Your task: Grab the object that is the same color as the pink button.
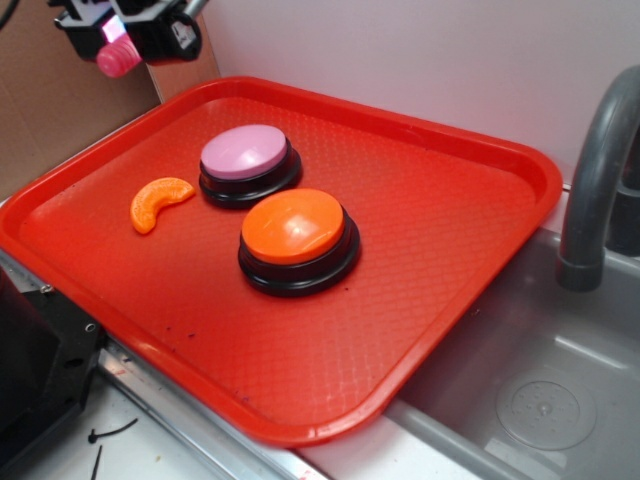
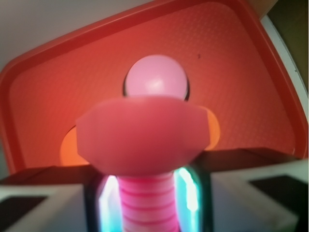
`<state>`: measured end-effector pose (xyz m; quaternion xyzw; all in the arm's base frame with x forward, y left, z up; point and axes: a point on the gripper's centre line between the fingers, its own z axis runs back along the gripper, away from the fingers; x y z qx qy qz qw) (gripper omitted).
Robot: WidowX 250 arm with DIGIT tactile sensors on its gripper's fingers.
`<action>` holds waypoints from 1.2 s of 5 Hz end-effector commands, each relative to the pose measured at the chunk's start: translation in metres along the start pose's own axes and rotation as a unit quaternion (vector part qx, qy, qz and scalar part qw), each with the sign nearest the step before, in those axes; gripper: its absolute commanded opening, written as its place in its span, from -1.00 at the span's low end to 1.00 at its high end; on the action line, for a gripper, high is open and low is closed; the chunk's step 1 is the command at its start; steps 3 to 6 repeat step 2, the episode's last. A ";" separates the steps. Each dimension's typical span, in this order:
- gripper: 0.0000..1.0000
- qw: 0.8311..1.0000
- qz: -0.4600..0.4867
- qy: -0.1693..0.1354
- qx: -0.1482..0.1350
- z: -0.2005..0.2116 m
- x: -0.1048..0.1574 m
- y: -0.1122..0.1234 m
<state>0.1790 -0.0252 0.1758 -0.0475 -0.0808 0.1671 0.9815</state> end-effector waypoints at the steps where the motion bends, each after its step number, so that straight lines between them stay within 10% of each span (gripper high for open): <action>1: -1.00 0.999 -0.025 -0.027 -0.028 0.022 -0.007 -0.008; 6: -1.00 1.000 0.004 -0.013 -0.012 0.020 -0.001 0.003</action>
